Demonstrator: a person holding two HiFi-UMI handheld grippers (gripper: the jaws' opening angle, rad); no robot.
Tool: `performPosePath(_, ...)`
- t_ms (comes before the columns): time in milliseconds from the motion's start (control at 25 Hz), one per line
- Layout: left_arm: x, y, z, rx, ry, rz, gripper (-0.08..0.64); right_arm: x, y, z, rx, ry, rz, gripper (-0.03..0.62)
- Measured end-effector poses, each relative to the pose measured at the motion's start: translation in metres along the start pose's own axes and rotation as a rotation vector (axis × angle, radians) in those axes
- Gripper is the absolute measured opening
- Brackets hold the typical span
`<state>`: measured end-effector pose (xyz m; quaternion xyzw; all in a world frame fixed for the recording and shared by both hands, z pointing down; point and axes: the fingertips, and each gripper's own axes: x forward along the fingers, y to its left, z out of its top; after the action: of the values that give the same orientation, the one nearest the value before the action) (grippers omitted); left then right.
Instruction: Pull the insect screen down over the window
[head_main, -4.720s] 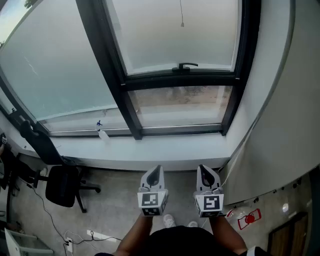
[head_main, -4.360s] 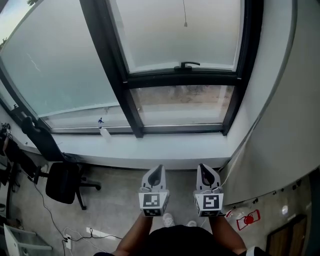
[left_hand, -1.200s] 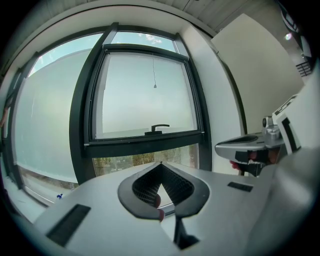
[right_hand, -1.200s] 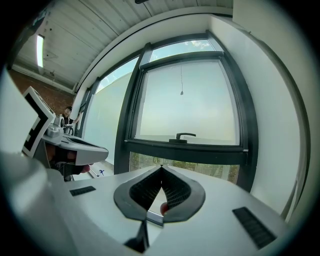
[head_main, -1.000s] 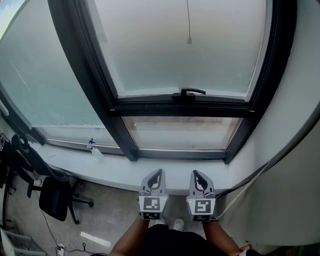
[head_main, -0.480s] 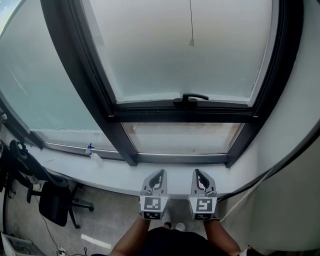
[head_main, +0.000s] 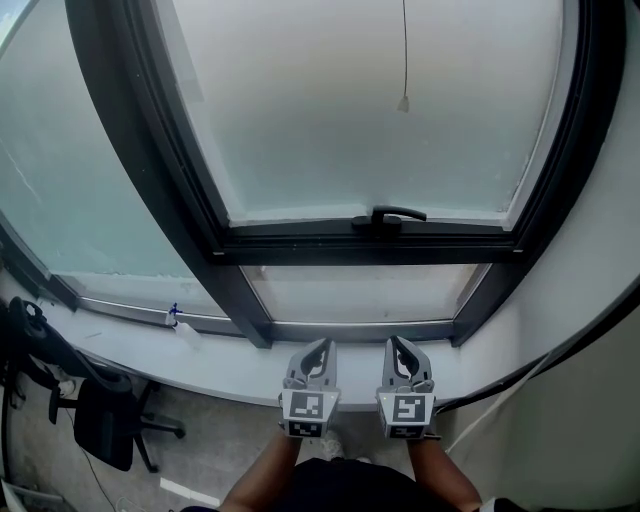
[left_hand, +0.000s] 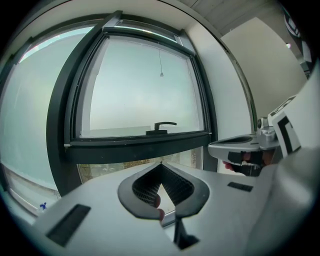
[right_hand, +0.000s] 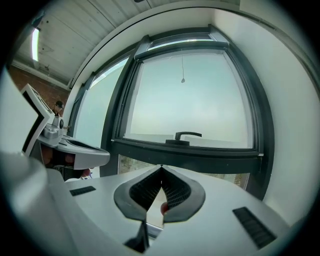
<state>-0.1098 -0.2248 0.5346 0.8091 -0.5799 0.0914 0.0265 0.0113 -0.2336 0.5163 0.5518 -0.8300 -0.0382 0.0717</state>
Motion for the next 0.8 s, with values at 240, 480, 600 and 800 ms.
performPosePath(240,0.02,0.022,0.003,-0.01,-0.011,-0.025,0.0,0.022,0.004,0.007,-0.016,-0.015,-0.022,0.003)
performPosePath(480,0.038,0.036,0.01,-0.032,-0.027,-0.065,0.0,0.041,0.003,0.013,-0.025,-0.023,-0.054,0.003)
performPosePath(600,0.043,0.04,0.021,-0.082,-0.058,-0.089,0.0,0.049,0.003,0.019,-0.008,-0.045,-0.053,0.003)
performPosePath(800,0.052,0.051,0.035,-0.122,-0.086,-0.073,0.0,0.058,-0.001,0.028,-0.004,-0.078,-0.044,0.003)
